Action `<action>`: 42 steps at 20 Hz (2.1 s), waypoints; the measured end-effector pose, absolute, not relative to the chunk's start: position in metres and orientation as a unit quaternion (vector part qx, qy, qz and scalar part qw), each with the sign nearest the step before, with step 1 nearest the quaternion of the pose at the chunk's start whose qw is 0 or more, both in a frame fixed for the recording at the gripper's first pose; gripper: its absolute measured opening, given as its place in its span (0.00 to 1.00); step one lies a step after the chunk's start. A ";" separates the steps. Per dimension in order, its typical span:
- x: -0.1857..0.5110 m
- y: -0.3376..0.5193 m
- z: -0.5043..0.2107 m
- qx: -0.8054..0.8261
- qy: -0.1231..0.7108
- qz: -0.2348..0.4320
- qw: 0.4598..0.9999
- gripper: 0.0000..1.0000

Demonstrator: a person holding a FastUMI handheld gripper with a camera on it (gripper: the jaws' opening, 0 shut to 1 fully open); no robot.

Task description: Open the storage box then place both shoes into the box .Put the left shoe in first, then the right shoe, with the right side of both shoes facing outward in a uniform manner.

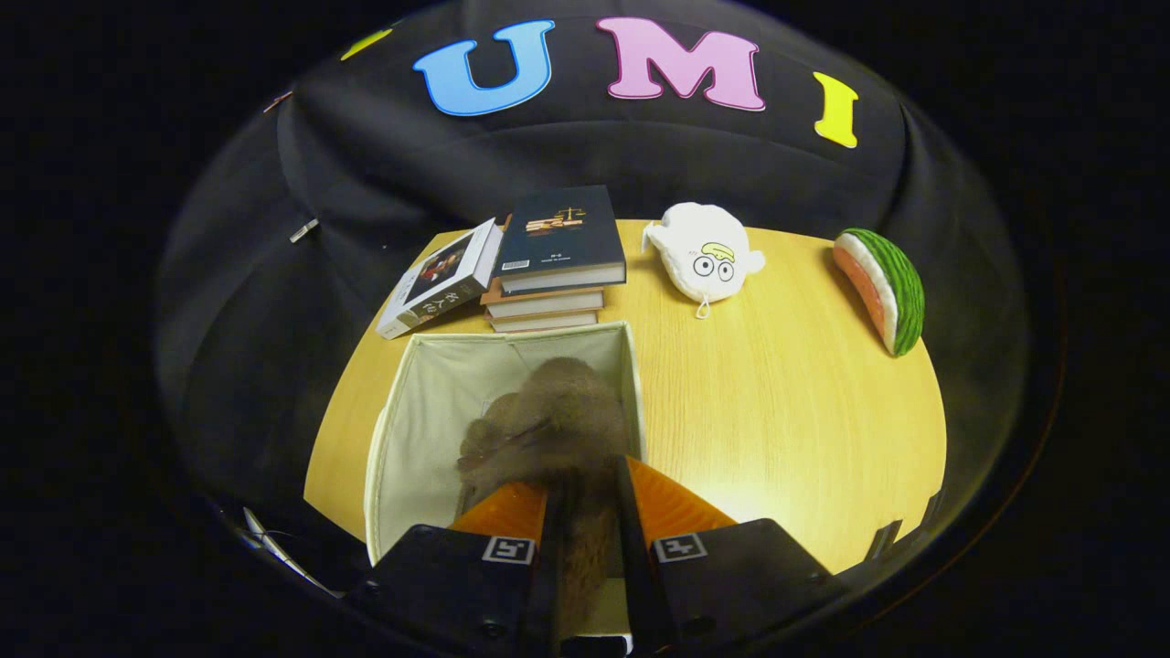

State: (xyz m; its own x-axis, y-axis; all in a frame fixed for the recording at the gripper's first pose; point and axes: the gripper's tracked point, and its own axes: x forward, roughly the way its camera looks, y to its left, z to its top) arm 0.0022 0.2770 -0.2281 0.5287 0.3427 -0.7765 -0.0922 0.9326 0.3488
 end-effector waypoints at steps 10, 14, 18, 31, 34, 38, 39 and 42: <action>0.014 0.252 -0.194 0.172 0.425 0.142 0.877 0.99; 0.015 0.224 -0.188 0.167 0.404 0.136 0.889 0.99; 0.024 0.179 -0.180 0.150 0.373 0.120 0.908 0.99; 0.036 -0.001 -0.183 0.120 0.319 0.058 0.938 0.99; 0.039 -0.037 -0.181 0.117 0.304 0.040 0.945 0.99; 0.042 -0.075 -0.173 0.116 0.278 0.023 0.953 0.99; 0.042 -0.082 -0.172 0.115 0.274 0.022 0.955 0.99; 0.045 -0.102 -0.161 0.107 0.253 0.022 0.961 0.99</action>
